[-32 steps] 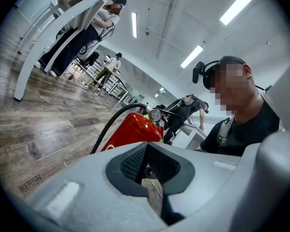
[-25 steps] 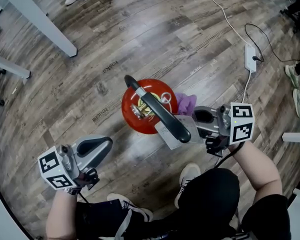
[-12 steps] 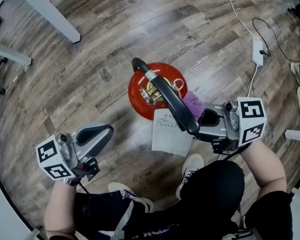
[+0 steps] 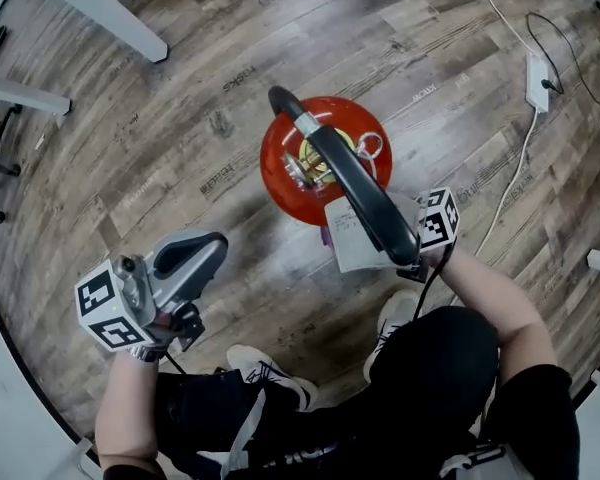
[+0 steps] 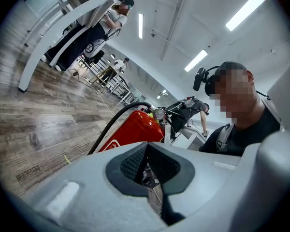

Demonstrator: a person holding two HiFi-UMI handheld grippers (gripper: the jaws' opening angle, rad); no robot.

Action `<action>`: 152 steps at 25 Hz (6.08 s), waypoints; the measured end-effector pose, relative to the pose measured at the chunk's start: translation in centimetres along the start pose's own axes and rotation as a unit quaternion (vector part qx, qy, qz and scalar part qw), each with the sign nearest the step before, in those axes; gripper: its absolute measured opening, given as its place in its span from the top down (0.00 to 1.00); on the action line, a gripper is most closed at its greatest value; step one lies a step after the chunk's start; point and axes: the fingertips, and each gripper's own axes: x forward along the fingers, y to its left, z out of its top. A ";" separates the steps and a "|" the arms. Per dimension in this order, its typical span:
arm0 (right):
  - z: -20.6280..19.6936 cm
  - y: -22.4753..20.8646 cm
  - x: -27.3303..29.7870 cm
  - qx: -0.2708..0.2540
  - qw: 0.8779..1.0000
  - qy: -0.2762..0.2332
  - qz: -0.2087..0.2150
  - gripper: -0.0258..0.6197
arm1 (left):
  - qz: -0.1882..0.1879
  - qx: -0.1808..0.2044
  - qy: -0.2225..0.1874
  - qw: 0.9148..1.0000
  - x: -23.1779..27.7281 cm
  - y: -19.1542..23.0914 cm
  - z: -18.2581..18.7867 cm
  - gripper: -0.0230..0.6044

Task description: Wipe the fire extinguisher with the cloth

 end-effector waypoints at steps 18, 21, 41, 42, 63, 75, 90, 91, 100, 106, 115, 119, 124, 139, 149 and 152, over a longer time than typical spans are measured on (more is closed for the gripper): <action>-0.4 -3.9 -0.1 0.062 0.997 0.008 -0.052 0.85 | 0.006 -0.007 0.007 1.000 -0.6 0.3 -0.7 0.96; 2.6 -0.7 -2.6 0.027 0.999 -0.012 -0.036 0.85 | -0.004 -0.001 0.003 1.000 -0.4 -0.2 -0.3 0.96; 23.3 23.8 -11.8 -0.275 0.960 -0.050 0.012 0.85 | -0.045 -0.001 -0.008 0.999 1.9 -0.8 0.2 0.96; 23.2 25.1 -11.7 -0.300 0.953 -0.024 0.014 0.85 | -0.047 0.002 -0.007 0.999 2.0 -0.8 0.2 0.96; 22.5 24.7 -2.4 -0.531 0.745 0.391 -0.101 0.85 | -0.061 0.026 -0.019 0.998 1.4 -1.7 1.5 0.96; 25.8 21.1 0.5 -0.444 0.816 0.355 -0.101 0.85 | -0.059 0.026 -0.024 0.998 0.7 -1.9 1.2 0.96; 15.5 30.4 -10.2 -0.527 0.745 0.394 -0.111 0.85 | -0.061 0.016 -0.025 0.998 1.9 -1.7 1.4 0.96; 14.9 30.7 -10.6 -0.528 0.740 0.401 -0.111 0.85 | -0.061 0.019 -0.024 0.998 2.0 -1.8 1.4 0.96; 17.4 33.4 -9.1 -0.428 0.876 0.211 -0.065 0.85 | -0.064 0.068 -0.036 0.995 2.3 -3.3 2.9 0.96; 22.1 34.2 -8.4 -0.363 0.930 0.048 0.011 0.85 | -0.100 0.118 -0.136 0.979 2.1 -8.1 9.3 0.71; 22.0 37.1 -6.6 -0.353 0.934 0.028 0.049 0.85 | -0.163 0.131 -0.168 0.963 5.8 -14.7 14.5 0.30; 21.4 36.9 -6.2 -0.362 0.930 0.038 0.042 0.85 | -0.165 0.112 -0.183 0.963 6.1 -14.7 15.1 0.31; 20.8 36.3 -6.3 -0.362 0.930 0.041 0.037 0.85 | -0.187 0.121 -0.147 0.964 6.9 -16.0 13.9 0.33; 23.5 35.3 -8.5 -0.380 0.924 -0.022 -0.028 0.81 | -0.158 0.115 -0.168 0.966 3.1 -14.1 17.6 0.86; 29.5 27.7 -18.9 -0.282 0.917 -0.240 -0.149 0.95 | 0.067 0.184 -0.039 0.980 4.6 -2.9 10.6 0.86; 29.0 26.0 -19.0 -0.264 0.921 -0.244 -0.150 0.95 | 0.068 0.174 -0.024 0.982 5.9 -2.1 8.7 0.86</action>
